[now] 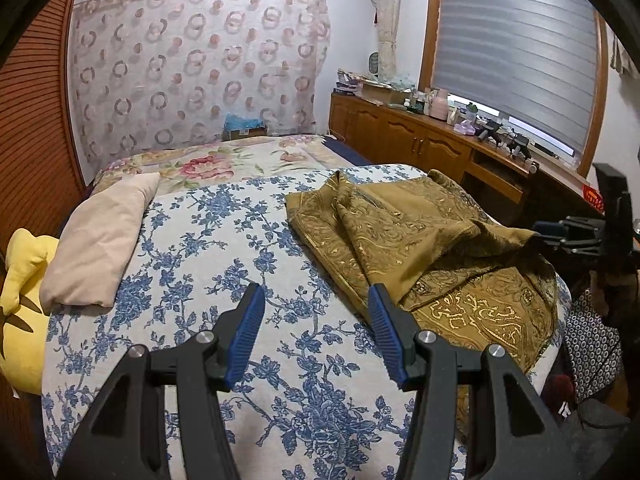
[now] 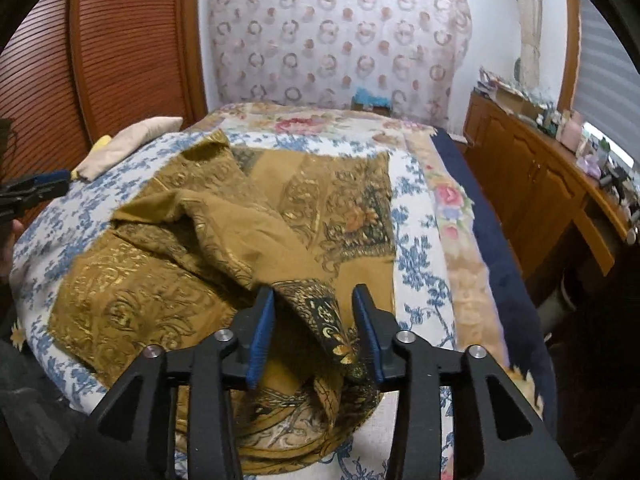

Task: Fold small clothes
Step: 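Release the shirt with the right tool and pull both tools back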

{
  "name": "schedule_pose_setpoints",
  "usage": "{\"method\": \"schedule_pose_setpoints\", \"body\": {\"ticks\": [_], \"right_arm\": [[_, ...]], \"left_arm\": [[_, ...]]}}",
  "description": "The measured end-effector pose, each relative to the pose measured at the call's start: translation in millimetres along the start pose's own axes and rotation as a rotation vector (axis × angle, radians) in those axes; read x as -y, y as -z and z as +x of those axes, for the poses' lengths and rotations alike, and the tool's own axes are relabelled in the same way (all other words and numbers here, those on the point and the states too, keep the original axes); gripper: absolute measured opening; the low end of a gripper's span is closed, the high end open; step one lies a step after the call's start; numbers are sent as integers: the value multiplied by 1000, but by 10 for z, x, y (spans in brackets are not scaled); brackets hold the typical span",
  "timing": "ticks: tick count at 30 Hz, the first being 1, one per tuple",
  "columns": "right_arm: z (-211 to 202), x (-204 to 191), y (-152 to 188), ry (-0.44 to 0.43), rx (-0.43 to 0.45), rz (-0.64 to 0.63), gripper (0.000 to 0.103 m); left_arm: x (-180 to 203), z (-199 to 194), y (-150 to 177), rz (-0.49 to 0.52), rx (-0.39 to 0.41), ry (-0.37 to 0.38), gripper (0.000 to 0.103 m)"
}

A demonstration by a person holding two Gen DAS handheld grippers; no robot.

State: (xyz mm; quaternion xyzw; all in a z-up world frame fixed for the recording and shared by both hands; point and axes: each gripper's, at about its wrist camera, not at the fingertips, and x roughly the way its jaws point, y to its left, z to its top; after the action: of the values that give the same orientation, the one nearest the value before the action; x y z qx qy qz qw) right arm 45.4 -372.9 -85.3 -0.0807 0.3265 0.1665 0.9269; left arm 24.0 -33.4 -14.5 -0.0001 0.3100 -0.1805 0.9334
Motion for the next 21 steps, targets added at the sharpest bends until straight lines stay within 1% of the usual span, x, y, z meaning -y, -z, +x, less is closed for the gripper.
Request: {"method": "schedule_pose_setpoints", "body": {"ticks": [2,6,10,14,21], "right_arm": [[-57,-46,-49,-14,22,-15,51],[-112,-196,-162,-46,59,-50,54],[-12,-320,-296,-92,68,-71,55],[198,-474,-446,-115,54,-99,55],[565,-973,-621,-254,1,-216,55]], "left_arm": [[-3,-3,20,2,0,0,53],[5,1,18,2,-1,0,53],[13,2,18,-1,-3,3,53],[10,3,15,2,-4,0,53],[-21,16,56,0,-9,-4,53]]}}
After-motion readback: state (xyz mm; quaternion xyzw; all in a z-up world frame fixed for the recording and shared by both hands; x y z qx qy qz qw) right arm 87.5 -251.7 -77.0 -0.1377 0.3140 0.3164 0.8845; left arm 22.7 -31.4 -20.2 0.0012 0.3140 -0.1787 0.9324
